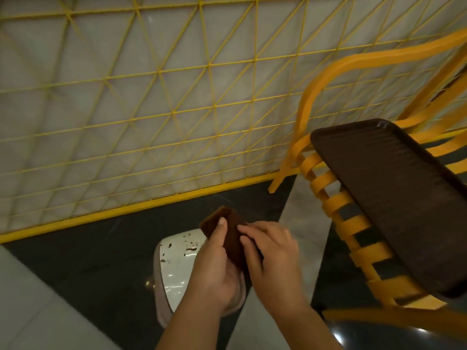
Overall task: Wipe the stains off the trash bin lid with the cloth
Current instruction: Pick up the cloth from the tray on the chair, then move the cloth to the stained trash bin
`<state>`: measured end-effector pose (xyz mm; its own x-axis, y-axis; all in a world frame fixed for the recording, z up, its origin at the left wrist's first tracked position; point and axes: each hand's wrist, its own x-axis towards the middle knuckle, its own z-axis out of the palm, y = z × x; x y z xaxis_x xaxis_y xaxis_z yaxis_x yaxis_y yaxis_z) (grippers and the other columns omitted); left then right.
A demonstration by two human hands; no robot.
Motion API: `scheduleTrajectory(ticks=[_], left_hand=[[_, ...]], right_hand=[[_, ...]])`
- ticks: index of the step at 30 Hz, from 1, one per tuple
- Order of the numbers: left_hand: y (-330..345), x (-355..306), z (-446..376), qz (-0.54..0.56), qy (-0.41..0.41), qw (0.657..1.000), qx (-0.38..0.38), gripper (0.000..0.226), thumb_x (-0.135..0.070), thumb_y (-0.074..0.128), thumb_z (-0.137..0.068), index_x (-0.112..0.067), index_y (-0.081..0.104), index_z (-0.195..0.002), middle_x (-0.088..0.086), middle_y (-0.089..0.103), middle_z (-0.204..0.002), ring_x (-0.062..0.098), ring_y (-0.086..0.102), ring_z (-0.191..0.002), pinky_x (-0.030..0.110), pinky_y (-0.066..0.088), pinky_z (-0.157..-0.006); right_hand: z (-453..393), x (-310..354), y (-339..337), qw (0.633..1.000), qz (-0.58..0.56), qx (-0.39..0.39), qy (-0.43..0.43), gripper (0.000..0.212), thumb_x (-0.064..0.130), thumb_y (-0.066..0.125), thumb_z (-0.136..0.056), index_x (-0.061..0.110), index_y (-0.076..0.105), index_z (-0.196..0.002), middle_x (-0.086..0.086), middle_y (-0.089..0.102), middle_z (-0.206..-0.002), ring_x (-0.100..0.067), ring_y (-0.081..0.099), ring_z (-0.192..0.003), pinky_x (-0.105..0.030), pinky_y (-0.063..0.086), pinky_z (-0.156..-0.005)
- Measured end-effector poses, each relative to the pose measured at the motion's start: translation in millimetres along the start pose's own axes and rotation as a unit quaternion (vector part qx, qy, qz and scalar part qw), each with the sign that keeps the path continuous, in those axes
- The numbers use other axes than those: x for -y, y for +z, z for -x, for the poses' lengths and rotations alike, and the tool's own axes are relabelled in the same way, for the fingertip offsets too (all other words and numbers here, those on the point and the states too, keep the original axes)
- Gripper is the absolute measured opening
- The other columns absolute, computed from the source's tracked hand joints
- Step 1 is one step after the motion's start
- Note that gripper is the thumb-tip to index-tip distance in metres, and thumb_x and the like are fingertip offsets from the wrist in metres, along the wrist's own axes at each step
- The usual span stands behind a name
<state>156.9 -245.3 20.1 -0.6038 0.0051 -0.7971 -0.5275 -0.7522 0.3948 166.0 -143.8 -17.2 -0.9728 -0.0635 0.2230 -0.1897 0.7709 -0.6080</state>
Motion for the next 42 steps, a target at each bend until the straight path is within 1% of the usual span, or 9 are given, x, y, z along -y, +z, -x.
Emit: scheduleTrajectory(ticks=[4,10,17,19,22,25,29,36,42], left_hand=[[-26,-10,-1,-0.031,-0.022,0.996,0.083,0.065,-0.062,0.037,-0.091,-0.013,0.058,-0.129,0.014,0.071,-0.112,0.027,0.062,-0.111,0.037,0.046,-0.091],[-59,-8,8,-0.039,-0.028,0.981,0.187,0.095,-0.078,0.037,-0.067,-0.02,0.047,-0.142,0.011,0.058,-0.135,0.027,0.046,-0.132,0.045,0.018,-0.118],[-86,8,28,0.091,0.068,0.992,0.053,0.064,-0.054,0.026,-0.098,-0.019,0.024,-0.151,0.013,0.022,-0.158,0.023,0.024,-0.145,0.046,0.017,-0.115],[-107,16,28,0.056,0.14,0.988,-0.021,0.046,-0.038,0.041,-0.099,-0.023,0.043,-0.142,0.014,0.038,-0.151,0.023,0.042,-0.134,0.045,0.03,-0.109],[-136,28,25,-0.139,0.214,0.952,-0.167,0.017,-0.029,0.059,-0.091,-0.03,0.065,-0.108,0.001,0.062,-0.123,0.018,0.058,-0.11,0.036,0.047,-0.092],[-163,36,23,-0.224,0.253,0.916,-0.216,0.014,-0.031,0.057,-0.093,-0.029,0.064,-0.105,-0.006,0.063,-0.108,0.011,0.058,-0.098,0.029,0.046,-0.076],[-195,49,9,-0.317,0.232,0.885,-0.25,0.012,-0.026,0.051,-0.097,-0.031,0.058,-0.105,-0.007,0.056,-0.104,0.014,0.052,-0.102,0.034,0.04,-0.093],[-230,49,-38,-0.306,0.15,0.899,-0.275,0.043,-0.027,0.052,-0.097,-0.018,0.049,-0.138,0.005,0.05,-0.139,0.027,0.048,-0.126,0.044,0.036,-0.109],[-229,54,-60,-0.186,0.093,0.951,-0.23,0.021,-0.023,0.054,-0.096,-0.019,0.059,-0.116,0.008,0.068,-0.103,0.021,0.066,-0.089,0.032,0.052,-0.076]], right_hand=[[15,8,25,0.989,-0.074,0.119,0.048,0.06,0.063,0.027,-0.091,0.035,0.034,-0.143,0.016,0.041,-0.143,-0.001,0.034,-0.131,-0.031,0.035,-0.109],[31,23,40,0.917,-0.317,0.143,0.196,0.049,0.041,0.048,-0.094,0.048,0.031,-0.139,0.028,0.056,-0.117,0.013,0.053,-0.107,-0.016,0.048,-0.087],[33,23,24,0.73,-0.51,0.112,0.441,0.018,0.028,0.049,-0.097,0.018,0.06,-0.107,-0.005,0.07,-0.095,-0.022,0.066,-0.09,-0.036,0.052,-0.072],[37,17,17,0.703,-0.517,0.101,0.477,0.02,0.028,0.05,-0.095,0.018,0.053,-0.112,-0.005,0.065,-0.091,-0.025,0.062,-0.085,-0.036,0.047,-0.062],[46,2,8,0.715,-0.492,0.102,0.486,0.044,0.032,0.051,-0.095,0.016,0.043,-0.135,-0.008,0.06,-0.097,-0.029,0.058,-0.085,-0.039,0.044,-0.06],[61,-14,7,0.74,-0.466,0.113,0.472,0.045,0.038,0.053,-0.092,0.022,0.043,-0.133,-0.008,0.059,-0.103,-0.032,0.058,-0.09,-0.041,0.046,-0.061],[77,-29,15,0.774,-0.404,0.14,0.466,0.037,0.042,0.058,-0.088,0.026,0.049,-0.12,-0.008,0.06,-0.107,-0.032,0.06,-0.093,-0.043,0.052,-0.065],[70,-48,36,0.824,-0.306,0.145,0.454,0.028,0.043,0.056,-0.09,0.028,0.051,-0.113,-0.004,0.06,-0.103,-0.028,0.061,-0.09,-0.04,0.053,-0.063],[72,-62,45,0.847,-0.268,0.139,0.437,0.038,0.044,0.055,-0.09,0.038,0.043,-0.125,0.002,0.053,-0.111,-0.023,0.056,-0.089,-0.04,0.053,-0.064]])
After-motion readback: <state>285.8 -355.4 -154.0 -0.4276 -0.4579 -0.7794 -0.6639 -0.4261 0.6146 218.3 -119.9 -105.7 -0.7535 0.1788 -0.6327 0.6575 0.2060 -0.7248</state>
